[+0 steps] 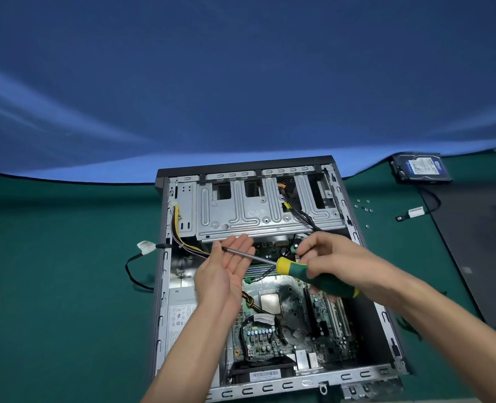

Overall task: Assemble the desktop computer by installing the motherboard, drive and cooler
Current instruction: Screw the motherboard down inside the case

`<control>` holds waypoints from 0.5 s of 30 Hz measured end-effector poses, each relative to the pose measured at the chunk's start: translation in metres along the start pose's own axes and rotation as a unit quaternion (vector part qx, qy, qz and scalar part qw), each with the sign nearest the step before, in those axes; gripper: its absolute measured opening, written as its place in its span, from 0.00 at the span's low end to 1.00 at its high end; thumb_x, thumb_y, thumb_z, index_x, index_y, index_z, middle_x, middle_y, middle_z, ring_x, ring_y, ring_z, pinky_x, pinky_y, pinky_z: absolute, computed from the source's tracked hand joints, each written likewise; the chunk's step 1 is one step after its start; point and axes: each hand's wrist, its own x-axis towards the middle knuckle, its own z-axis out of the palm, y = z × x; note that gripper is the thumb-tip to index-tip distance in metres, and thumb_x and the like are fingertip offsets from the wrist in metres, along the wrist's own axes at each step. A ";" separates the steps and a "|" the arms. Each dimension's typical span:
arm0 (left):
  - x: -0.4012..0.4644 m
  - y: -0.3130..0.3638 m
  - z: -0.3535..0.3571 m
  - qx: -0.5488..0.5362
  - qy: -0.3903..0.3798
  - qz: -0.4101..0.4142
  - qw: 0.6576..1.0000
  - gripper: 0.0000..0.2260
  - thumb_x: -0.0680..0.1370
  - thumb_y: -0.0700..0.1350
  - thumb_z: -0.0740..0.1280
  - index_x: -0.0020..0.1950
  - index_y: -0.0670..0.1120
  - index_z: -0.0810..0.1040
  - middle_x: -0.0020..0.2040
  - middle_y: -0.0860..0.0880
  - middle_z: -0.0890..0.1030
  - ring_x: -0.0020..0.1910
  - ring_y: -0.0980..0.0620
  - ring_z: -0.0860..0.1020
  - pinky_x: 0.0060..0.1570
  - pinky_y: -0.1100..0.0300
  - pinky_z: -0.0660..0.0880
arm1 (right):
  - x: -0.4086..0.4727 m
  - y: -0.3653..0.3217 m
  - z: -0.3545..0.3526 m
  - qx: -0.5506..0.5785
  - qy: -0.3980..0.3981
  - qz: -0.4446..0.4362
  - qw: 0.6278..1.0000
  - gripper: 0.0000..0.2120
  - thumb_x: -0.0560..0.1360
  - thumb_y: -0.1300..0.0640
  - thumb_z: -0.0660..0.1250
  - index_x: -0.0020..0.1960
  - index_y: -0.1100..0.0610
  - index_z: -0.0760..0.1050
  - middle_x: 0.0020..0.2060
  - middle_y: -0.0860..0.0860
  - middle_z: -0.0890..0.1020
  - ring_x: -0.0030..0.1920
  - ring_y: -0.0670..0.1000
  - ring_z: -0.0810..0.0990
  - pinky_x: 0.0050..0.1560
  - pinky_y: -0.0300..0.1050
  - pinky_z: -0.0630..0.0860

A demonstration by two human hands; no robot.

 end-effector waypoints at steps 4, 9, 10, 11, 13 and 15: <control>0.003 -0.001 0.010 -0.030 0.035 -0.008 0.999 0.15 0.83 0.45 0.54 0.50 0.35 0.74 0.40 0.40 0.84 0.40 0.46 0.84 0.39 0.57 0.79 | 0.000 0.009 -0.006 0.102 0.109 -0.071 0.986 0.12 0.67 0.73 0.70 0.44 0.59 0.77 0.39 0.54 0.82 0.34 0.50 0.82 0.31 0.41 0.79; 0.002 -0.018 0.027 -0.034 0.076 -0.011 0.996 0.15 0.83 0.44 0.54 0.49 0.35 0.73 0.43 0.38 0.81 0.40 0.46 0.83 0.38 0.56 0.79 | -0.002 0.023 -0.007 0.181 0.199 -0.080 0.960 0.05 0.70 0.62 0.74 0.39 0.59 0.77 0.31 0.52 0.82 0.27 0.55 0.81 0.22 0.41 0.74; 0.002 -0.021 0.029 -0.040 0.082 -0.011 0.996 0.15 0.83 0.45 0.54 0.49 0.35 0.73 0.44 0.38 0.81 0.40 0.45 0.82 0.37 0.57 0.79 | -0.002 0.026 -0.006 0.127 0.202 -0.079 0.968 0.07 0.70 0.58 0.74 0.38 0.58 0.78 0.30 0.50 0.81 0.24 0.54 0.79 0.21 0.39 0.71; 0.002 -0.022 0.031 -0.047 0.083 -0.013 0.995 0.15 0.83 0.45 0.54 0.49 0.35 0.73 0.44 0.38 0.81 0.40 0.45 0.82 0.37 0.57 0.79 | -0.002 0.027 -0.005 0.076 0.197 -0.077 0.974 0.08 0.70 0.55 0.74 0.36 0.56 0.78 0.28 0.48 0.79 0.22 0.52 0.76 0.20 0.38 0.68; 0.003 -0.020 0.035 -0.058 0.070 -0.018 0.996 0.15 0.83 0.45 0.54 0.49 0.35 0.73 0.43 0.38 0.81 0.40 0.45 0.82 0.37 0.57 0.79 | -0.002 0.030 -0.007 0.038 0.185 -0.075 0.979 0.07 0.69 0.55 0.74 0.36 0.54 0.78 0.23 0.45 0.76 0.20 0.50 0.71 0.20 0.36 0.64; 0.004 -0.019 0.037 -0.049 0.054 -0.021 0.997 0.15 0.83 0.45 0.54 0.49 0.35 0.73 0.43 0.38 0.81 0.40 0.45 0.82 0.36 0.57 0.79 | -0.003 0.032 -0.011 0.053 0.183 -0.082 0.978 0.06 0.70 0.58 0.74 0.35 0.53 0.78 0.21 0.45 0.75 0.19 0.49 0.69 0.20 0.35 0.63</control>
